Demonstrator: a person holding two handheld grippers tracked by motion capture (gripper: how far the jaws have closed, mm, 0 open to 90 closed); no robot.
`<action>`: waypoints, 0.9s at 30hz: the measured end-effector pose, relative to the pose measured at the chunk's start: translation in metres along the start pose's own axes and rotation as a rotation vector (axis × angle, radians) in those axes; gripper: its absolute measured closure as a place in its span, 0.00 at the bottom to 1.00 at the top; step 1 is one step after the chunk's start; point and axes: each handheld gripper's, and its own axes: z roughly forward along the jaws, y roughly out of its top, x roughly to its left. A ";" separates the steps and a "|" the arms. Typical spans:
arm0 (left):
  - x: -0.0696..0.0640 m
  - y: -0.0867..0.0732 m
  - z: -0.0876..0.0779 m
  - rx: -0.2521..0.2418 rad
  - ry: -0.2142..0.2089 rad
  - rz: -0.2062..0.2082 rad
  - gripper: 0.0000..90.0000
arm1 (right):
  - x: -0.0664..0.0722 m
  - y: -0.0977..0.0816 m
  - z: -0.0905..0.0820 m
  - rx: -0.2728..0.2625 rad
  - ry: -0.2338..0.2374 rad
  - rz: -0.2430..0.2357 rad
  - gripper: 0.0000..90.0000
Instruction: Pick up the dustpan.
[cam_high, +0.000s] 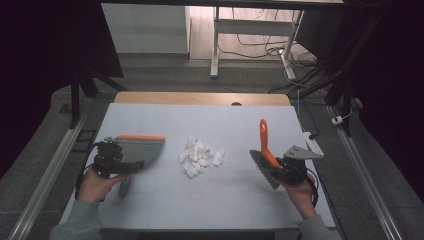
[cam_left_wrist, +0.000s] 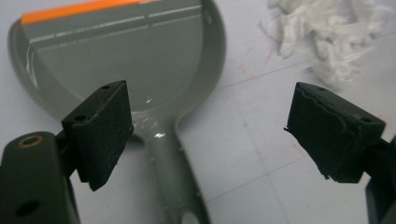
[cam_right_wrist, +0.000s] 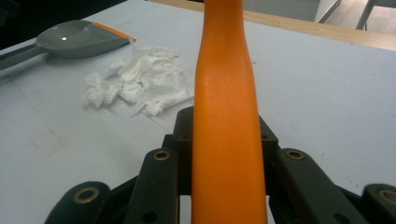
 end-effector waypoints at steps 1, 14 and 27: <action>0.002 -0.001 0.001 0.007 0.003 -0.003 0.17 | 0.000 0.000 0.000 0.003 -0.005 -0.002 0.78; 0.012 -0.015 0.014 0.094 -0.024 -0.057 0.14 | 0.001 -0.002 0.002 0.014 -0.003 -0.003 0.78; 0.023 -0.024 0.032 0.154 -0.029 -0.096 0.16 | 0.002 -0.003 0.004 0.024 -0.002 -0.004 0.78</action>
